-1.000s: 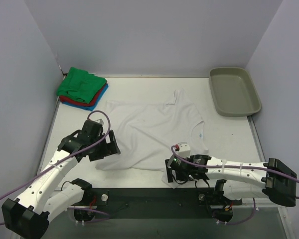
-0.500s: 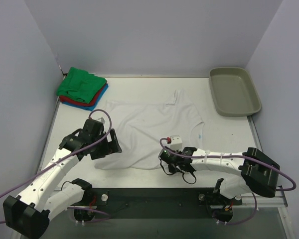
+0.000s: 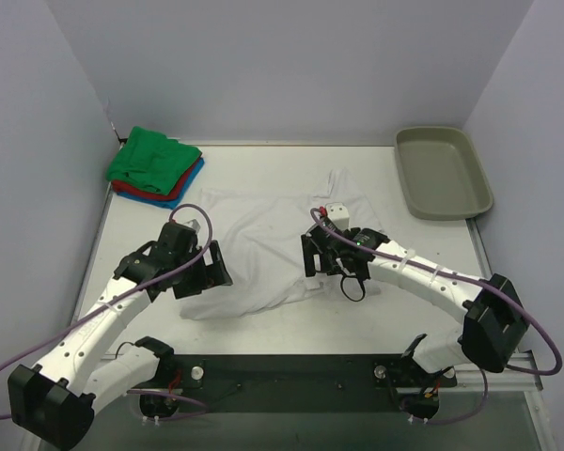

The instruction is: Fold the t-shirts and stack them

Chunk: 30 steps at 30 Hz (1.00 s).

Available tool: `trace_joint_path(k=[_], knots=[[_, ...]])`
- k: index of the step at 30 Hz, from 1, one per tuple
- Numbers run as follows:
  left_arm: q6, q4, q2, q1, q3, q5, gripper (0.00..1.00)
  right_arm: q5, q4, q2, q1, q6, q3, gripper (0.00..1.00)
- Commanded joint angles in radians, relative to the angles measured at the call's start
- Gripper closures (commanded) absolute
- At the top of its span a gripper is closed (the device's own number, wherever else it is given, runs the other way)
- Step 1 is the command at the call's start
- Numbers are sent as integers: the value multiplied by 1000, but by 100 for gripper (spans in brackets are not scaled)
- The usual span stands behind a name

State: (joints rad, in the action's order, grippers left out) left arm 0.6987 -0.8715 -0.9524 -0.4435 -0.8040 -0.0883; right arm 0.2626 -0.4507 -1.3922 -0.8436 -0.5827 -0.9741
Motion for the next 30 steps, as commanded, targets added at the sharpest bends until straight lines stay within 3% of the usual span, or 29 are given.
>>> trace_joint_path(k=[1, 11, 15, 20, 30], knots=[[-2, 45, 6, -1, -23, -22, 3, -14, -85, 5, -3, 73, -25, 1], [-13, 69, -19, -1, -15, -24, 2, 7, -138, 117, -124, -40, 89, 0], [-11, 92, -39, -1, -9, -36, 3, 12, -94, 79, -155, -71, 149, 2], [-10, 103, -43, -1, -8, -42, 2, 43, -2, -10, -135, -40, 149, 23], [-10, 88, -26, -1, 3, -34, 3, 20, 81, -169, -81, 7, 89, 54]])
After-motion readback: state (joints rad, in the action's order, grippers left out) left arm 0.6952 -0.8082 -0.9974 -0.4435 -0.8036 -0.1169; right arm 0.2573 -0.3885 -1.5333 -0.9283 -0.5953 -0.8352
